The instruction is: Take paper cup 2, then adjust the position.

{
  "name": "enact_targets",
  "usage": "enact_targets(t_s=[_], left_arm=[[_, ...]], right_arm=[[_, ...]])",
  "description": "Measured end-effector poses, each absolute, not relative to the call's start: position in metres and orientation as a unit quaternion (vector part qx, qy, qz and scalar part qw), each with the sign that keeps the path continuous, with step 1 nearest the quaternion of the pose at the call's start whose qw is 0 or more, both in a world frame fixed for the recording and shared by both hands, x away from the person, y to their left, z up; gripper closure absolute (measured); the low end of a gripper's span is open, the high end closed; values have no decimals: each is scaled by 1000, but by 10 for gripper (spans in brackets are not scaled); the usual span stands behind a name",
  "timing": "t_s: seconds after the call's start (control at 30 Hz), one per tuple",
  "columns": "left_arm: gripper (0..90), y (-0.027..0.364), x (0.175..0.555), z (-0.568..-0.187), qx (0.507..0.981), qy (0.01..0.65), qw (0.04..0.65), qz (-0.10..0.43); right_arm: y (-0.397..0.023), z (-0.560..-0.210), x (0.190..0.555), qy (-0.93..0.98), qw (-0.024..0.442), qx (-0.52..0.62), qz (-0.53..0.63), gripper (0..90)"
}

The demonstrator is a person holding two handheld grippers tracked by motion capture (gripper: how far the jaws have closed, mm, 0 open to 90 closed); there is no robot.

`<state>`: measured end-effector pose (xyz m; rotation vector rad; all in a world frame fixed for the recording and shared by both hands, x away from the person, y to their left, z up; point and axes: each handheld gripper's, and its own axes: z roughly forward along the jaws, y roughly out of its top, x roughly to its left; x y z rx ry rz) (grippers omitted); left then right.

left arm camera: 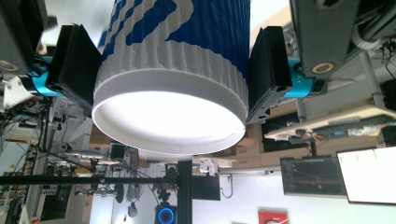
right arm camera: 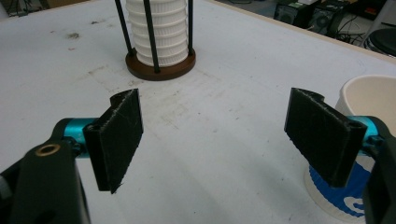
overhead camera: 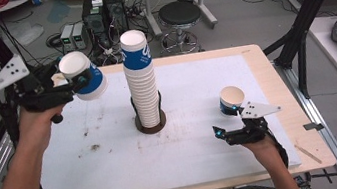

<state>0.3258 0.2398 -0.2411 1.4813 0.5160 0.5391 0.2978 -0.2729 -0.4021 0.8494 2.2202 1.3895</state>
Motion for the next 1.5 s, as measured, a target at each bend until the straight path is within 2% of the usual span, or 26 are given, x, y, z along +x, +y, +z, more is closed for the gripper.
enact_targets(t_s=[0.53,1.07,1.5], left_arm=[[281,233,307,-316,674,238,665,217],[281,222,311,-342,683,240,660,200],[281,213,309,-348,691,237,657,186]], right_arm=[[-268,-404,299,796,189,300,490,199],[-267,-406,300,798,187,300,488,198],[-272,-405,295,796,191,301,489,199]])
